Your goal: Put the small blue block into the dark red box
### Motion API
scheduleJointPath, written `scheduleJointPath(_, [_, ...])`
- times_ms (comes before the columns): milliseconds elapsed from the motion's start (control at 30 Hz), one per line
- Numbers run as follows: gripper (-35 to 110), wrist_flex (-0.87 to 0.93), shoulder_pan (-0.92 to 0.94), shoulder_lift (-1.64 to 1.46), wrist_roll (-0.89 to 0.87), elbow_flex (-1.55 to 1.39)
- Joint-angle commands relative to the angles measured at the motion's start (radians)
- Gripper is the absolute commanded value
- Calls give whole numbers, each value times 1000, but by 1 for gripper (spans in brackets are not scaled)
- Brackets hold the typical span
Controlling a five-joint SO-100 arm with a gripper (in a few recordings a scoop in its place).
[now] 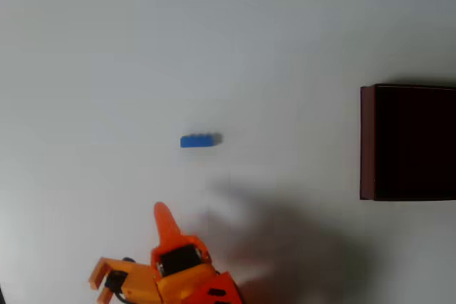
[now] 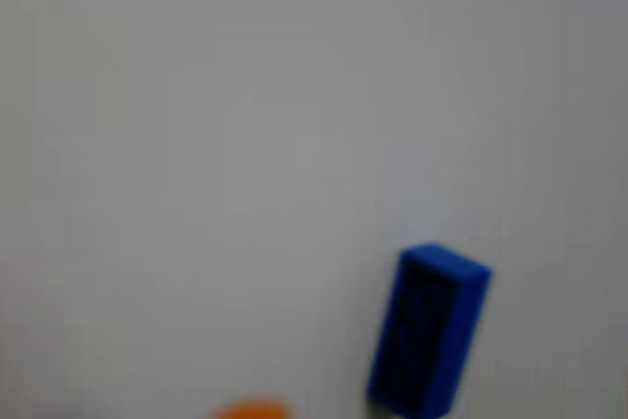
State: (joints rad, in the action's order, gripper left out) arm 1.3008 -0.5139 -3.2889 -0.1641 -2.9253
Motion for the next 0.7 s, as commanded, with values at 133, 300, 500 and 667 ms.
scheduleJointPath(133, [20,-141,44,508,67,272])
scheduleJointPath(300, [21,-170,97,681,124,387])
scheduleJointPath(500, [21,-170,158,919,192,555])
scheduleJointPath(667, [21,-212,183,1032,202,635])
